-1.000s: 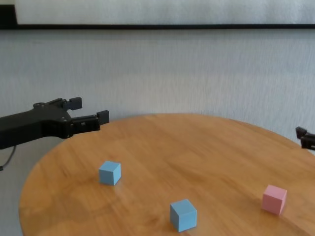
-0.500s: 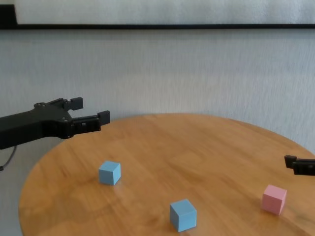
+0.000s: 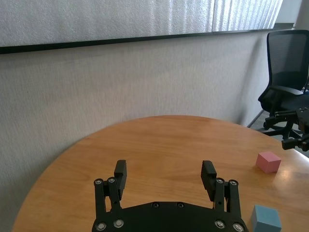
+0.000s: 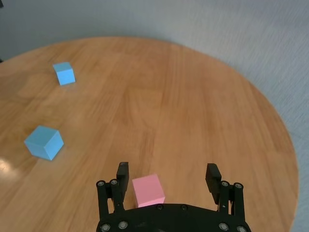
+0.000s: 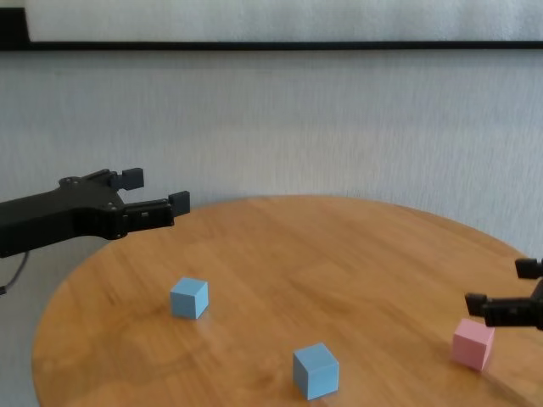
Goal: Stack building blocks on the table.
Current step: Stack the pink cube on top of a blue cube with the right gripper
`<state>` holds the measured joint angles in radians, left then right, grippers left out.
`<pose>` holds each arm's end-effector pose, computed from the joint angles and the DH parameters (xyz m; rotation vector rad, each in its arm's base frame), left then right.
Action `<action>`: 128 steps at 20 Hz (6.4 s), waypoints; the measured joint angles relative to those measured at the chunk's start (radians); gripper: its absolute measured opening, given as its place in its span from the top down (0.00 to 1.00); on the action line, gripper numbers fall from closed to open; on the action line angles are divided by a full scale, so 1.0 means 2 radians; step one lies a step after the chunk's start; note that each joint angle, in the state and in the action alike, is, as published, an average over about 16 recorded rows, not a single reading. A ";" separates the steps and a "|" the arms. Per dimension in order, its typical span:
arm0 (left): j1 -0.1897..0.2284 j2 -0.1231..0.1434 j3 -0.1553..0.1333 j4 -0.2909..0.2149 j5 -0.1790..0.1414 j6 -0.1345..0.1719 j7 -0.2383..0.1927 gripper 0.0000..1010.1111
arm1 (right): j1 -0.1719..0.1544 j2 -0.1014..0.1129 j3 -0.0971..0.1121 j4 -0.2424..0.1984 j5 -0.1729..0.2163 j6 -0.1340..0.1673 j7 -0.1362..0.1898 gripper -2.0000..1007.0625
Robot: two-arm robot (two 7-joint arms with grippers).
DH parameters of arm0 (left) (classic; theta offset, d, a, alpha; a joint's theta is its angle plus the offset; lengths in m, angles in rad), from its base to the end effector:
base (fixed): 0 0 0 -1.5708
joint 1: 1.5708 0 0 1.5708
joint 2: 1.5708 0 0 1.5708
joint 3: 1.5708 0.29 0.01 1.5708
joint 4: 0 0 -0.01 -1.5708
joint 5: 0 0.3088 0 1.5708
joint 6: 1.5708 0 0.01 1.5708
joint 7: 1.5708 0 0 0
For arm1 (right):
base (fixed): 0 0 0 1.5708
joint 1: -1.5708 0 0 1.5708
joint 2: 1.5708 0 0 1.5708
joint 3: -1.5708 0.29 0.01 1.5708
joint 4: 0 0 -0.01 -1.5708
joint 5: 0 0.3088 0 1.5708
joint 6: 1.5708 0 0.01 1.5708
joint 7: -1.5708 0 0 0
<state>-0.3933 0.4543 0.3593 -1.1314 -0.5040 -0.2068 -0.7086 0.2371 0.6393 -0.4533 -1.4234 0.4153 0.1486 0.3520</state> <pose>0.4216 0.0977 -0.2951 0.0159 -0.0646 0.7533 0.3680 -0.0935 -0.2857 -0.4201 0.0432 -0.9376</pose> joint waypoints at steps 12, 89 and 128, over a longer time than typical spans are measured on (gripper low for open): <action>0.000 0.000 0.000 0.000 0.000 0.000 -0.001 0.01 | 0.021 -0.020 -0.011 0.038 -0.013 0.031 0.030 0.00; -0.001 0.000 0.001 0.000 0.000 0.000 -0.001 0.01 | 0.052 -0.074 -0.017 0.020 -0.051 0.056 0.065 0.65; -0.001 0.000 0.001 0.000 0.000 0.000 -0.001 0.01 | 0.076 -0.120 -0.077 0.007 -0.091 0.117 0.085 0.65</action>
<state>-0.3944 0.4550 0.3603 -1.1306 -0.5036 -0.2077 -0.7104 0.3886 0.4002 -0.6082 -1.4101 0.2336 0.3819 0.5226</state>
